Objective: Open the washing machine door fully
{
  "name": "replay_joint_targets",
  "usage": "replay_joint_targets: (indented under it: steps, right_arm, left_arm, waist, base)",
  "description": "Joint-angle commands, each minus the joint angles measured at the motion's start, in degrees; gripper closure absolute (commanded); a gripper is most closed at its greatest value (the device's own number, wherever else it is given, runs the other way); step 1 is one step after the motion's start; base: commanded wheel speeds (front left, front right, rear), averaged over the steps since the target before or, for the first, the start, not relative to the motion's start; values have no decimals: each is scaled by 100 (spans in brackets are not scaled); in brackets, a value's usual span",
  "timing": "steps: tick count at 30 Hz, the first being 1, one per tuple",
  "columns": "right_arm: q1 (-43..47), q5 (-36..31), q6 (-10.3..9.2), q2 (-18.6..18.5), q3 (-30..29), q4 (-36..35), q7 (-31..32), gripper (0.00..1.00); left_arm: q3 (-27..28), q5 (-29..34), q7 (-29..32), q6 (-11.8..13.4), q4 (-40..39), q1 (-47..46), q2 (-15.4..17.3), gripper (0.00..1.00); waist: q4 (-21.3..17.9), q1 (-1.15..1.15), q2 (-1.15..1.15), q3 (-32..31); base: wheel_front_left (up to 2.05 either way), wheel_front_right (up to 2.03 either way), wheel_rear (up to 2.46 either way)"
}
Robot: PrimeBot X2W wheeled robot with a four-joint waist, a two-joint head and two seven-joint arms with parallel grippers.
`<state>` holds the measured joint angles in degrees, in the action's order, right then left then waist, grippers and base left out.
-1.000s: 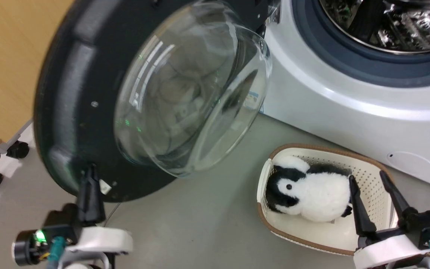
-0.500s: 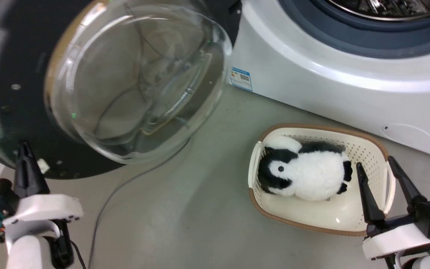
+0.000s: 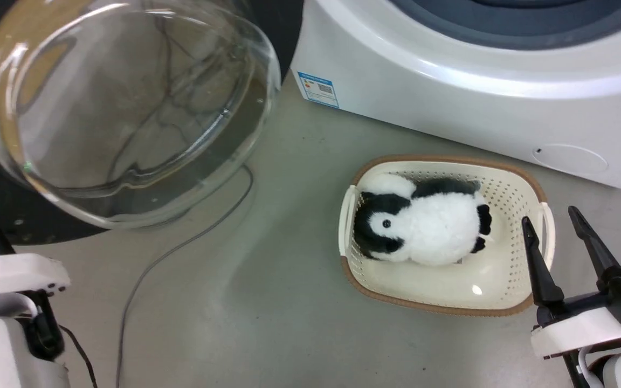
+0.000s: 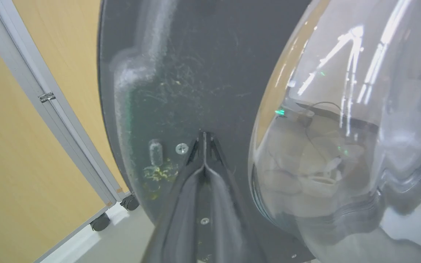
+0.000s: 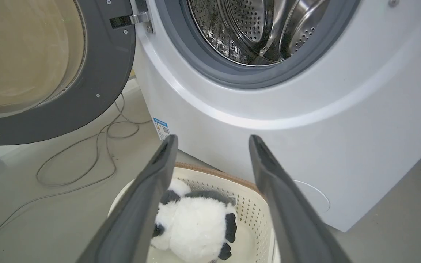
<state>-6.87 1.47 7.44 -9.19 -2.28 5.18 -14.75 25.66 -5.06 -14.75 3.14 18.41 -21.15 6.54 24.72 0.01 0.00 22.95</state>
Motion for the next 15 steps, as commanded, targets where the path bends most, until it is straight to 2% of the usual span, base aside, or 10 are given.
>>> replay_joint_targets:
  steps: [1, 7, 15]
  right_arm:
    - [-93, -44, 5, -30, -2, -16, -25, 0]
    - [-127, -56, 5, -40, -11, -15, -25, 0]
    - [-110, -80, 5, 54, -54, 49, -25, 0]
  left_arm:
    - [68, 37, -25, -34, 63, -156, 68, 100]
    - [275, 131, -25, -56, 173, -362, 177, 100]
    - [293, 302, -25, -92, 62, -273, 80, 100]
  waist:
    - [-42, -1, 0, 33]
    - [-136, -1, 0, 88]
    - [-229, -1, 0, -120]
  base:
    - [0, 0, 0]
    - [0, 0, 0]
    - [0, 0, 0]
